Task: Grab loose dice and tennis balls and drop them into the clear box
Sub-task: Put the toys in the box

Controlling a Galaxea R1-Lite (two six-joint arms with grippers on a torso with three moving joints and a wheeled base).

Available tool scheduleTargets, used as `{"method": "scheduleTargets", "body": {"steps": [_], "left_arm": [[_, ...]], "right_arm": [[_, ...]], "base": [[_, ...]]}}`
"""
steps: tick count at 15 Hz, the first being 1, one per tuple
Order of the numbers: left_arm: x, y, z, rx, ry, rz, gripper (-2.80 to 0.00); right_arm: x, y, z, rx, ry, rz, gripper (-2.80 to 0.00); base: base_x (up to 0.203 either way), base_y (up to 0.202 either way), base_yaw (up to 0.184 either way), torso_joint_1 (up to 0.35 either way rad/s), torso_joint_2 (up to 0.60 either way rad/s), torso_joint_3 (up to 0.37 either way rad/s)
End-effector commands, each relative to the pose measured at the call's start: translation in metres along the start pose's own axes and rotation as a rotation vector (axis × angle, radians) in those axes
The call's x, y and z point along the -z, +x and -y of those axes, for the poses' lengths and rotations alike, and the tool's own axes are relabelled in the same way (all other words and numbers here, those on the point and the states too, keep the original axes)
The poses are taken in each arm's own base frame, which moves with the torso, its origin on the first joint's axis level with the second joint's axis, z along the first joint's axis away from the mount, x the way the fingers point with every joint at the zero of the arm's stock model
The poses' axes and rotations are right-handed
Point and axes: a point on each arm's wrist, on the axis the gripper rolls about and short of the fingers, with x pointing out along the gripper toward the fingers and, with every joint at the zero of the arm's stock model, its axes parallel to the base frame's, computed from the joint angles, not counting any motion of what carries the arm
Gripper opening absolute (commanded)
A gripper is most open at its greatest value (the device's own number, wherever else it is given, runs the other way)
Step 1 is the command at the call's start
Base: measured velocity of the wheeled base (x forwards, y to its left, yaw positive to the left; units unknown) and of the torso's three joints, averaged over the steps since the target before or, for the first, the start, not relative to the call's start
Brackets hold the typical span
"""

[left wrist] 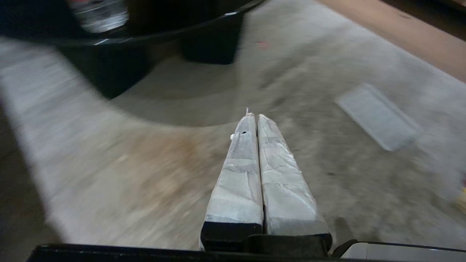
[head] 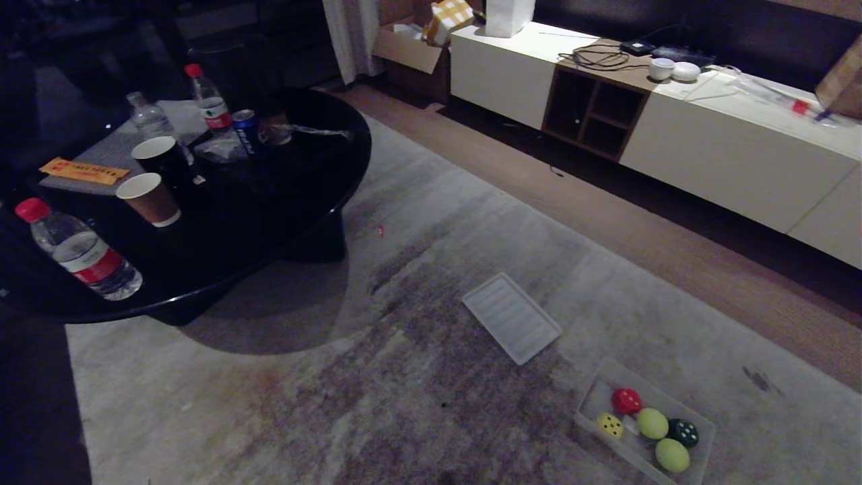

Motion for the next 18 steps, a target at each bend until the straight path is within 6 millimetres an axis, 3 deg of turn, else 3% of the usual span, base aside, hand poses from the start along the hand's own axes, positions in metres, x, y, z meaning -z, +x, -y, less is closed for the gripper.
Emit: {"method": "scheduleTargets", "body": {"steps": [1,7,11,18], "left_arm": [[0.0004,0.0002,0.0000,0.000,-0.001,-0.003,-2.80],[0.0005,0.0002,0.0000,-0.001,-0.001,-0.005,-2.80],[0.0005,0.0002,0.0000,0.000,0.005,-0.005,-2.80],[0.0004,0.0002,0.0000,-0.002,0.003,-0.003,-2.80]], "right_arm": [[0.0029,0.0008,0.0003,0.001,0.000,-0.012,-2.80],[0.0029,0.0008,0.0003,0.001,0.000,-0.012,-2.80],[0.0029,0.0008,0.0003,0.001,0.000,-0.012,-2.80],[0.0029,0.0008,0.0003,0.001,0.000,-0.012,-2.80]], "base": [[0.002,0.014,-0.165,0.007,0.00,0.009],[0.000,0.007,-0.129,0.003,0.00,0.000],[0.000,0.000,0.000,0.001,0.00,-0.024],[0.000,0.000,0.000,0.003,0.00,-0.190]]}}
